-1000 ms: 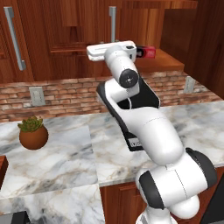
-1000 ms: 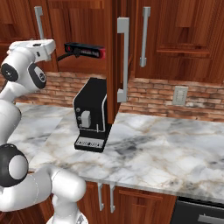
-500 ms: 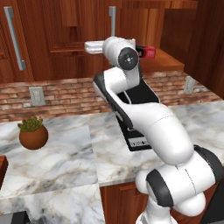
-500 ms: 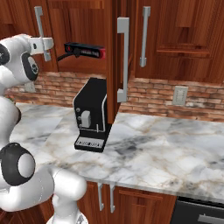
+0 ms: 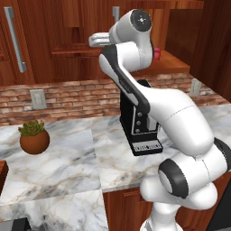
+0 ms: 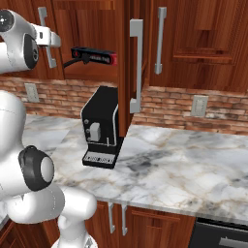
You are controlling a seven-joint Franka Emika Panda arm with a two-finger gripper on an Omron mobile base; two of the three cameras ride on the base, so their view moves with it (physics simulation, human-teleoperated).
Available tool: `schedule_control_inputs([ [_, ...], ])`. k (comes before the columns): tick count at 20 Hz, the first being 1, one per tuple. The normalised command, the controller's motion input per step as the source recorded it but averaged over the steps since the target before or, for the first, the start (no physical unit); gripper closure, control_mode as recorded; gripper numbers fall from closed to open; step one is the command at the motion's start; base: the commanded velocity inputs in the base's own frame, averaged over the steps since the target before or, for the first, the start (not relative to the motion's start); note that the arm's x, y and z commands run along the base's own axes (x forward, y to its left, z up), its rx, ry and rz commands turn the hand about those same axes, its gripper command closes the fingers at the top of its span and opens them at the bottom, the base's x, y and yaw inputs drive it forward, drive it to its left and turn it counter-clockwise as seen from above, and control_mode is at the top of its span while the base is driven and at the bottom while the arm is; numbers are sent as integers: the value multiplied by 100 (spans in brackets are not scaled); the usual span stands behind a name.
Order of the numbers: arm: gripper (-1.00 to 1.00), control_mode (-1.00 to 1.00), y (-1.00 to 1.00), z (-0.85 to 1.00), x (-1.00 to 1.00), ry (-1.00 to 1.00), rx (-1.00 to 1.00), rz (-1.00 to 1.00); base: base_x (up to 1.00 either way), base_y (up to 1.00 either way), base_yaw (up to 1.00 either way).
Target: Pick the spray and dish brush from the cabinet and place them on the counter.
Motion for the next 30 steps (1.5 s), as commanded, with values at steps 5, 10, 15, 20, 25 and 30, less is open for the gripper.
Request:
schedule_control_inputs([
  [5,100,-100,12,-39,7,3,0,5,0,0,0],
  [10,100,-100,24,-42,0,0,0,4,0,0,0],
  [15,100,-100,54,-44,-13,0,-1,1,0,0,0],
  [20,100,-100,69,-46,-25,0,-2,0,0,0,0],
  [25,100,-100,71,-45,-31,0,-3,0,0,0,0],
  [30,100,-100,78,-49,-43,0,-3,0,0,0,0],
])
